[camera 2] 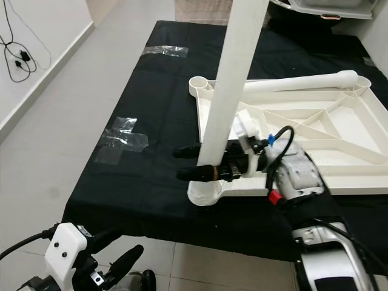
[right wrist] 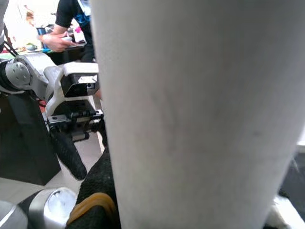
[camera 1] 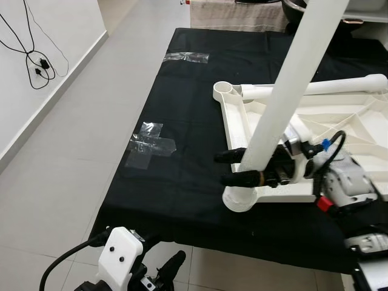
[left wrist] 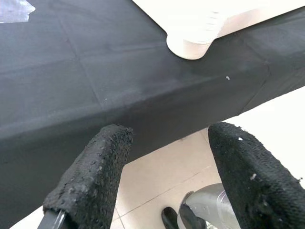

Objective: Building children table

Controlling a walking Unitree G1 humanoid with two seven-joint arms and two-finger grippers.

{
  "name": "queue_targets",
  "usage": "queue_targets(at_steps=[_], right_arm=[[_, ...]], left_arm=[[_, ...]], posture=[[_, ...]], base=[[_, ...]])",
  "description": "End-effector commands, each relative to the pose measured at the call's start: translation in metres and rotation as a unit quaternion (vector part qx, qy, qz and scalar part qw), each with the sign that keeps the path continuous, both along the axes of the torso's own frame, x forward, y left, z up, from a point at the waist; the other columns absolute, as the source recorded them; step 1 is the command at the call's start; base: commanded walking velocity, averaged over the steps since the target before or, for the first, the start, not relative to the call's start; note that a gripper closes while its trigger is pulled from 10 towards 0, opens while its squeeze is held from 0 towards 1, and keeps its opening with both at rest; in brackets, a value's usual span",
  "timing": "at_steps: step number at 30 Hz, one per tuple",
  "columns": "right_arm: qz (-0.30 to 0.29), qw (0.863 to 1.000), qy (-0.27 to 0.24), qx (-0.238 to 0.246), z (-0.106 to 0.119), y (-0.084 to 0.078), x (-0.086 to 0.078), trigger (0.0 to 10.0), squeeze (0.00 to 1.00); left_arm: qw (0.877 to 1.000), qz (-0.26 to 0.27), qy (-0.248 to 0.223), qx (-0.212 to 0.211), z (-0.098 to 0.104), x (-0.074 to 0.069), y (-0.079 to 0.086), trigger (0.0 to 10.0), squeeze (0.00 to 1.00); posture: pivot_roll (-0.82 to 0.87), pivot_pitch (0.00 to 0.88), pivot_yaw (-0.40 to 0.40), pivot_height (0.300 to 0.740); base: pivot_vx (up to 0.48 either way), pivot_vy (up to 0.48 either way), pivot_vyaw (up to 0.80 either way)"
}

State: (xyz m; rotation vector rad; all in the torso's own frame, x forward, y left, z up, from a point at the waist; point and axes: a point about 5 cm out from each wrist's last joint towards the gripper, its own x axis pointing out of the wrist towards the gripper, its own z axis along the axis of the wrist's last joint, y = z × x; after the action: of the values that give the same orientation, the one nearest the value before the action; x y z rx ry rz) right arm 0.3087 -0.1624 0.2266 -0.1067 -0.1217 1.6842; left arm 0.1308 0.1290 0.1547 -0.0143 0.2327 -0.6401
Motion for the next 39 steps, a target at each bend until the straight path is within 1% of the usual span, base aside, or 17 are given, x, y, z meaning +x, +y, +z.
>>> queue_targets(at_steps=[1, 5, 7, 8, 9, 10, 12, 20, 29, 39], right_arm=[[-0.008, 0.999, 0.024, -0.025, -0.014, 0.001, 0.003, 10.0, 0.00], [-0.010, 0.999, 0.022, -0.027, -0.013, 0.001, 0.005, 10.0, 0.00], [-0.014, 0.999, 0.016, -0.031, -0.005, -0.002, 0.010, 10.0, 0.00], [-0.014, 0.999, 0.016, -0.031, -0.005, -0.002, 0.010, 10.0, 0.00], [-0.015, 0.999, 0.011, -0.031, 0.001, -0.005, 0.012, 10.0, 0.00], [-0.015, 0.999, 0.011, -0.031, 0.001, -0.005, 0.012, 10.0, 0.00], [-0.012, 0.999, 0.006, -0.032, 0.010, -0.009, 0.011, 10.0, 0.00], [-0.004, 0.999, 0.008, -0.039, 0.008, -0.012, 0.005, 10.0, 0.00], [-0.011, 0.999, 0.008, -0.035, 0.004, -0.014, 0.005, 10.0, 0.00], [-0.023, 0.999, -0.008, -0.034, 0.017, -0.020, 0.010, 10.0, 0.00]], left_arm=[[1.000, 0.004, 0.003, 0.011, -0.002, -0.003, 0.002, 10.0, 0.00], [1.000, 0.005, 0.003, 0.011, -0.002, -0.003, 0.002, 10.0, 0.00], [1.000, 0.007, 0.004, 0.012, -0.002, -0.004, 0.002, 10.0, 0.00], [1.000, 0.007, 0.004, 0.012, -0.002, -0.004, 0.002, 10.0, 0.00], [1.000, 0.008, 0.004, 0.012, -0.002, -0.004, 0.002, 10.0, 0.00], [1.000, 0.008, 0.004, 0.012, -0.002, -0.004, 0.002, 10.0, 0.00], [1.000, 0.008, 0.006, 0.012, -0.003, -0.004, 0.002, 10.0, 0.00], [1.000, 0.006, 0.009, 0.014, -0.004, -0.005, 0.002, 10.0, 0.00], [1.000, 0.002, 0.007, 0.018, -0.003, -0.004, 0.004, 10.0, 0.00], [1.000, 0.001, 0.007, 0.022, -0.002, -0.005, 0.005, 10.0, 0.00]], posture=[[0.24, 0.220, -0.035, 0.740], [0.24, 0.221, -0.036, 0.740], [0.24, 0.223, -0.040, 0.740], [0.24, 0.223, -0.040, 0.740], [0.24, 0.225, -0.040, 0.740], [0.24, 0.225, -0.040, 0.740], [0.24, 0.226, -0.040, 0.740], [0.24, 0.227, -0.033, 0.740], [0.25, 0.225, -0.024, 0.740], [0.25, 0.226, -0.019, 0.740]], base=[[0.000, 0.000, 0.00], [0.000, 0.000, 0.00], [0.000, 0.000, 0.00], [0.000, 0.000, 0.00], [0.000, 0.000, 0.00], [0.000, 0.000, 0.00], [0.000, 0.000, 0.00], [0.000, 0.000, 0.00], [0.000, 0.000, 0.00], [0.000, 0.000, 0.00]])
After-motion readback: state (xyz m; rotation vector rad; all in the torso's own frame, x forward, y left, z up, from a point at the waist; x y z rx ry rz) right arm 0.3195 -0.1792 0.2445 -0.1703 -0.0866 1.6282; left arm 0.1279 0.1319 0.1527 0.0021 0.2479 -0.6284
